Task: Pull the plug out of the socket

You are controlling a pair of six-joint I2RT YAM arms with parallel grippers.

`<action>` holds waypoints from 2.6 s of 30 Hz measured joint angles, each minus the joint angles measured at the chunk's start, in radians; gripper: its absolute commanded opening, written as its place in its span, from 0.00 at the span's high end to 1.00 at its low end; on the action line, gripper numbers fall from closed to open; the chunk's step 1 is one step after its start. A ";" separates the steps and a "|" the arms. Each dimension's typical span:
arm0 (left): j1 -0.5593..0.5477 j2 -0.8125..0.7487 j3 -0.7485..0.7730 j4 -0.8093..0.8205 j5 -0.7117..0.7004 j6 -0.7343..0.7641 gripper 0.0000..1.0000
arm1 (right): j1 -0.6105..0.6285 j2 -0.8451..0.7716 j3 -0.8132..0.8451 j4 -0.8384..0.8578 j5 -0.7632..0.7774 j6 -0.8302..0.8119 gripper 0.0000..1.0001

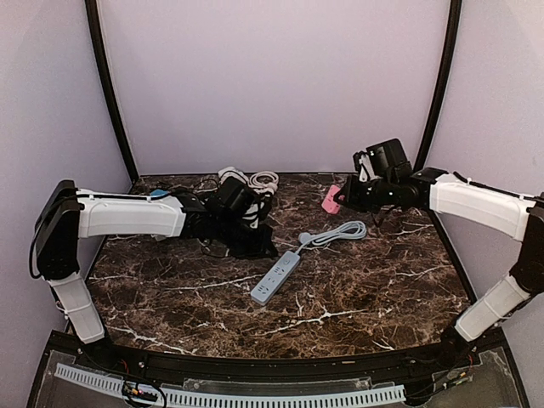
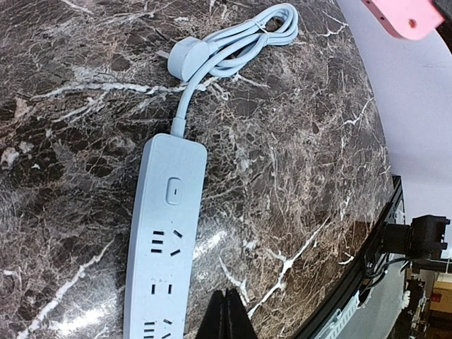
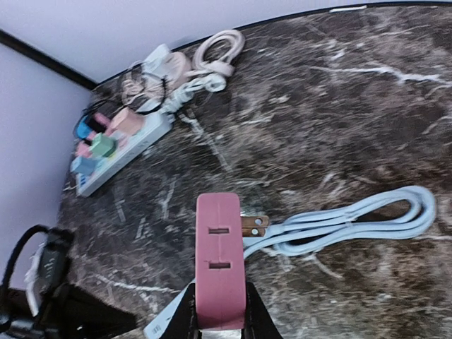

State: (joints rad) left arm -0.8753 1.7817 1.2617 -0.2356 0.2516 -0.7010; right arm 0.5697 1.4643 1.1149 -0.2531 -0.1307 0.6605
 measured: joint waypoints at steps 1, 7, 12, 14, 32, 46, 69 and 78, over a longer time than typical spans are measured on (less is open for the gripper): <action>0.000 -0.003 0.005 -0.006 0.000 0.009 1.00 | -0.003 0.013 0.043 -0.069 0.077 -0.017 1.00; 0.000 -0.014 0.019 -0.039 0.001 0.043 1.00 | -0.063 0.134 0.217 -0.341 0.419 -0.080 1.00; 0.000 -0.024 0.019 -0.060 0.000 0.055 1.00 | -0.139 0.293 0.321 -0.478 0.590 -0.136 1.00; 0.000 -0.032 0.018 -0.065 -0.002 0.060 1.00 | -0.171 0.348 0.354 -0.517 0.633 -0.160 1.00; 0.000 -0.131 -0.047 -0.080 -0.037 0.061 1.00 | -0.369 0.715 0.651 -0.691 0.782 -0.311 0.98; 0.000 -0.133 -0.060 -0.080 -0.048 0.061 0.99 | -0.369 0.764 0.680 -0.668 0.692 -0.374 0.59; 0.098 -0.193 -0.052 -0.152 -0.199 0.063 0.70 | -0.272 0.462 0.453 -0.479 0.380 -0.353 0.02; 0.280 -0.225 -0.022 -0.278 -0.437 0.047 0.54 | -0.188 0.275 0.278 -0.343 0.214 -0.318 0.01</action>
State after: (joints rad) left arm -0.5949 1.5570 1.2396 -0.5137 -0.1856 -0.6540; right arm 0.3820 1.7397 1.3926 -0.5964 0.0837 0.3424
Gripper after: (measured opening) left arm 0.384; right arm 0.986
